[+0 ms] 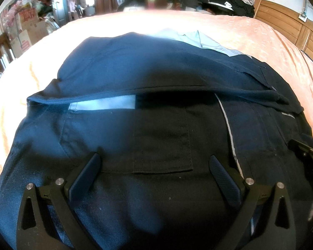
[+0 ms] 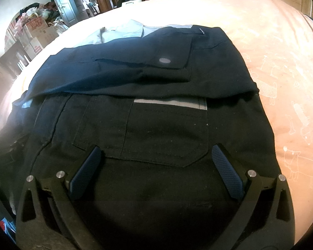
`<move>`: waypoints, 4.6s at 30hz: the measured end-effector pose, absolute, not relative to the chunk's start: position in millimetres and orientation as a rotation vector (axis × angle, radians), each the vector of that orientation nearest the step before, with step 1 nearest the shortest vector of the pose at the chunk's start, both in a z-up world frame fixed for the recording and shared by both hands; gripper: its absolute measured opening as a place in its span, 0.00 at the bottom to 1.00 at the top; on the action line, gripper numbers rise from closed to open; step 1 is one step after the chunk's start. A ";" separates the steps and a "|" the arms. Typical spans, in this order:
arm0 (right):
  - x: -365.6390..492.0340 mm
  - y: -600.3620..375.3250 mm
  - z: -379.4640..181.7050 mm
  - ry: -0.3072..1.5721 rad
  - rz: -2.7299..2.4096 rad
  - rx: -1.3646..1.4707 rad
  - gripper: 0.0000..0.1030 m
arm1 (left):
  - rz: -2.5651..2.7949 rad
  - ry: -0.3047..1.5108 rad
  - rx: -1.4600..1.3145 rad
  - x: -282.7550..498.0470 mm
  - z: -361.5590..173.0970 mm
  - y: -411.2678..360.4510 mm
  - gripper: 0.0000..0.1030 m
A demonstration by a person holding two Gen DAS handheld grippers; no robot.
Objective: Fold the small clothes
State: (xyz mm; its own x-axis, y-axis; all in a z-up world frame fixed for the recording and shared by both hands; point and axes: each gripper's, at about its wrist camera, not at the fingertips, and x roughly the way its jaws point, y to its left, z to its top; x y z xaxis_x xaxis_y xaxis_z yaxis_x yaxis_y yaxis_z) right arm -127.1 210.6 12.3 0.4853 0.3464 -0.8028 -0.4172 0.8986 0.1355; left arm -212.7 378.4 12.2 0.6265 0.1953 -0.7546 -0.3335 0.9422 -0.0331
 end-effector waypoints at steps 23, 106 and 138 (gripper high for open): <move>-126.0 211.4 12.9 0.959 0.469 -0.078 1.00 | 0.304 0.842 -0.179 -212.4 11.7 378.0 1.00; -113.2 205.1 34.7 1.047 0.553 -0.094 0.99 | 0.212 0.870 -0.273 -230.4 39.5 385.0 0.85; -226.1 63.9 26.6 1.361 0.772 0.071 0.61 | 0.065 0.847 -0.563 -475.0 35.3 457.0 0.38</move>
State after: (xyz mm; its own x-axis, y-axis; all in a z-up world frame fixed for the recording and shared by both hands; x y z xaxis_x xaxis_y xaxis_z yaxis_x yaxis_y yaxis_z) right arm -226.1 63.9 26.6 0.0061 0.5319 -0.8468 -0.4539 0.7560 0.4716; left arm -475.0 457.0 35.3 0.6695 -0.1641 -0.7245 -0.2731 0.8527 -0.4454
